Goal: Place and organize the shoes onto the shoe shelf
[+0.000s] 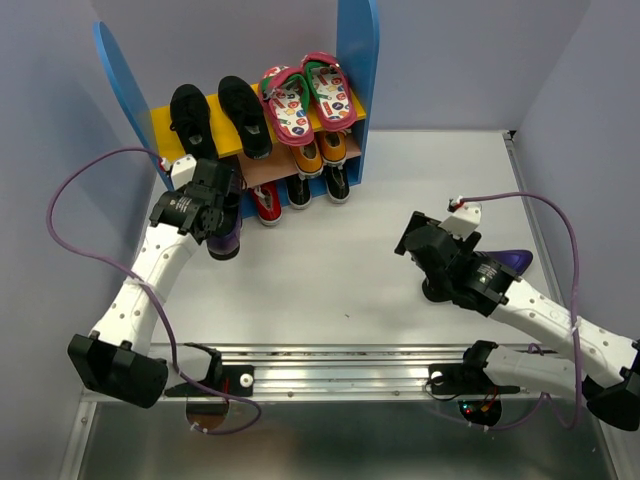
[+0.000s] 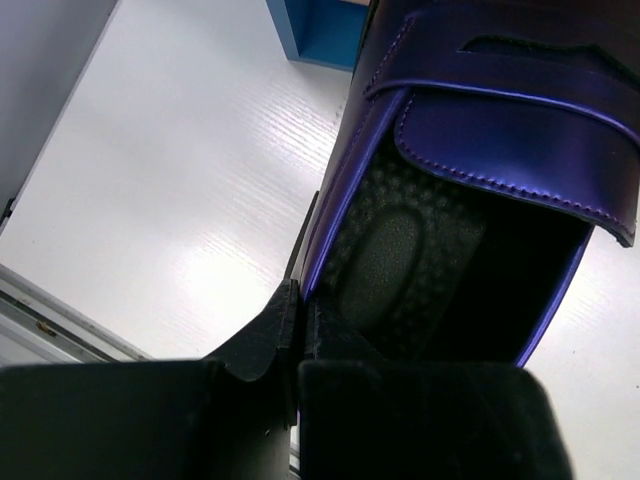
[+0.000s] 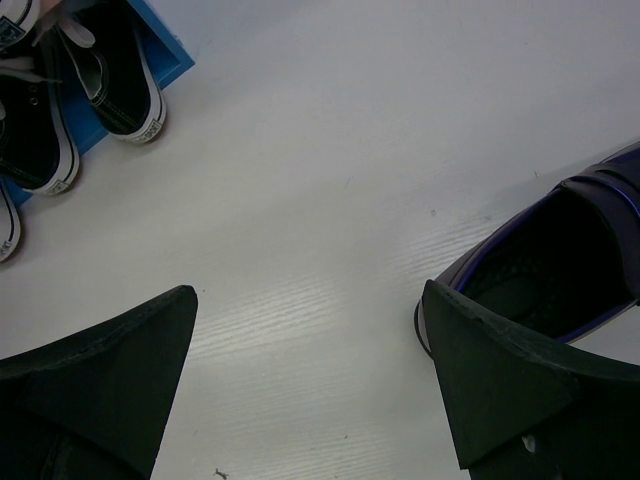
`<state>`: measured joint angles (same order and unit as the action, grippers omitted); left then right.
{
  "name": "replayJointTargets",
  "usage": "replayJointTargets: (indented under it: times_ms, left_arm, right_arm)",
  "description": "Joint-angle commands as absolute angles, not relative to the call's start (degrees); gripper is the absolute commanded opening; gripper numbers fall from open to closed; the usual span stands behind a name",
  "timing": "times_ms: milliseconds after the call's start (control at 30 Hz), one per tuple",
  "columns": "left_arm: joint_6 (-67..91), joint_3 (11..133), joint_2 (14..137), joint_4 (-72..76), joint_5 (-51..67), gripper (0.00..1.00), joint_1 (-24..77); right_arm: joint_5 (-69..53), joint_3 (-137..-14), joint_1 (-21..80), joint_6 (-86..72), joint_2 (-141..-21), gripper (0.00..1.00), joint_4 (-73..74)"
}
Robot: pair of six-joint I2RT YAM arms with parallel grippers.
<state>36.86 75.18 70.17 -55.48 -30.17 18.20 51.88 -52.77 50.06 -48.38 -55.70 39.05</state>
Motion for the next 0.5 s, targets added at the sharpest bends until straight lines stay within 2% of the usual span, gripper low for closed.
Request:
replayJointTargets:
  times_ms: [0, 467]
  left_arm:
    - [35.2, 80.8, 69.3, -48.0, -32.2, 0.00, 16.3]
    - [31.2, 84.1, 73.2, -44.2, -28.4, 0.00, 9.7]
  right_arm:
    - [54.1, -53.5, 50.4, -48.2, -53.9, 1.00, 38.3]
    - [53.8, -52.6, 50.4, -48.4, -52.4, 1.00, 38.3]
